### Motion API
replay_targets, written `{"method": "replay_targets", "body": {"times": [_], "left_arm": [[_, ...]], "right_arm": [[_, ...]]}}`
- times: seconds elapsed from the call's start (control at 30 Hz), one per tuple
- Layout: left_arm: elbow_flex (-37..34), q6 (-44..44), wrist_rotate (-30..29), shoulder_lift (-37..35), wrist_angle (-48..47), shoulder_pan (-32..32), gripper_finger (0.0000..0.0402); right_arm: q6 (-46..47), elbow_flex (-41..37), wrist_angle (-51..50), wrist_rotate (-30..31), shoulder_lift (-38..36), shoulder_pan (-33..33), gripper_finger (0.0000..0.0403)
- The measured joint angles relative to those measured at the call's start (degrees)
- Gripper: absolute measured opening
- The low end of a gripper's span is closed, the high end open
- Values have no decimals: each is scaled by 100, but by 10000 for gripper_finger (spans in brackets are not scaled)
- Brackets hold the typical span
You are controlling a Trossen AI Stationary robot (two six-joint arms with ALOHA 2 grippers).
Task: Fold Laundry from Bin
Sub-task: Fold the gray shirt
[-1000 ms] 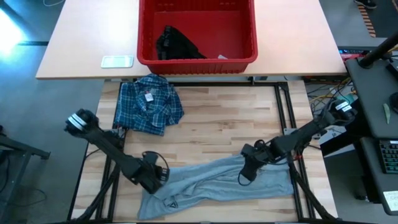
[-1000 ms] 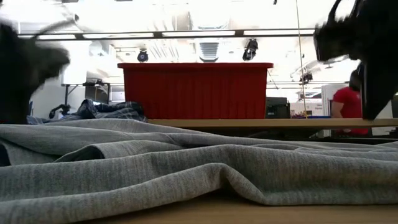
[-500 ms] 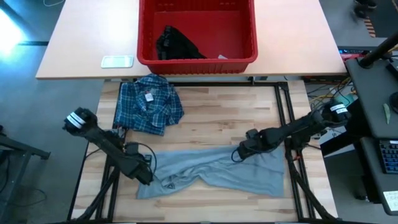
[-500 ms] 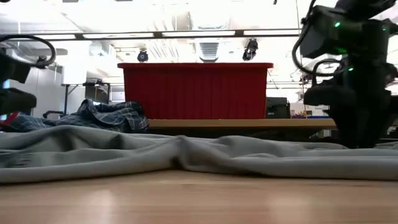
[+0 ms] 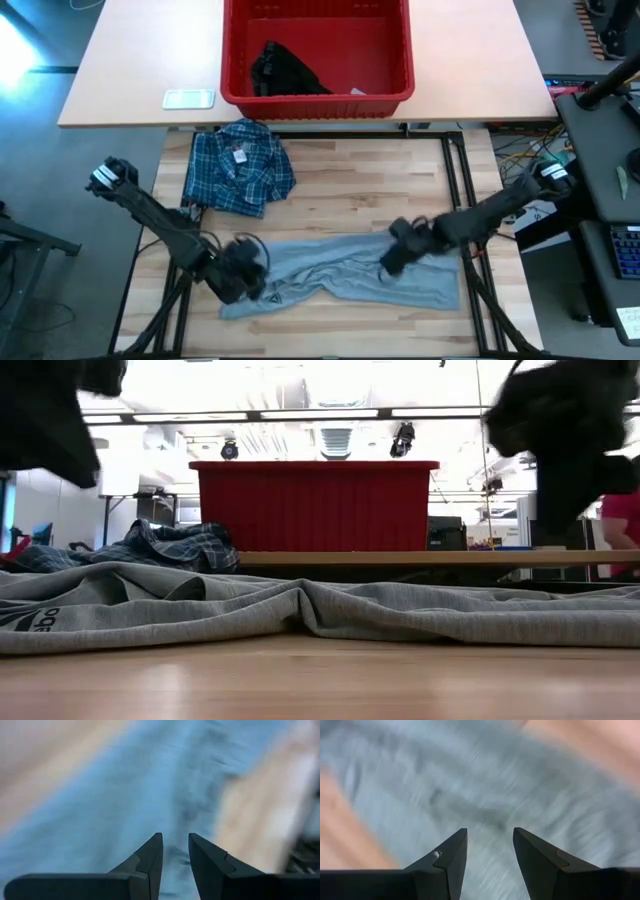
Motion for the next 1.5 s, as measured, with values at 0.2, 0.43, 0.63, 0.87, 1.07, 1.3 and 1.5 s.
{"method": "replay_targets", "body": {"times": [0.2, 0.43, 0.63, 0.87, 1.07, 1.3, 1.5], "left_arm": [[-4, 587, 1254, 1140, 881, -117, 78], [39, 767, 2094, 2145, 925, -482, 78], [-11, 754, 2400, 1767, 894, -731, 78], [89, 903, 1997, 559, 849, -646, 78], [-104, 451, 356, 30, -19, -99, 78], [-413, 448, 471, 296, 194, 881, 88], [-414, 10, 743, 893, 230, 1072, 124]], "right_arm": [[743, -23, 307, -179, 768, 1266, 155], [763, -57, 189, -1497, 1546, 2009, 157], [701, 72, -56, -1765, 1283, 2109, 177], [1186, 530, -273, -806, 599, 1958, 199], [2129, -28, -164, -245, 382, 1127, 201], [1651, -136, 766, 23, 666, 279, 201], [1353, -13, 1444, 320, 1154, -281, 201]]}}
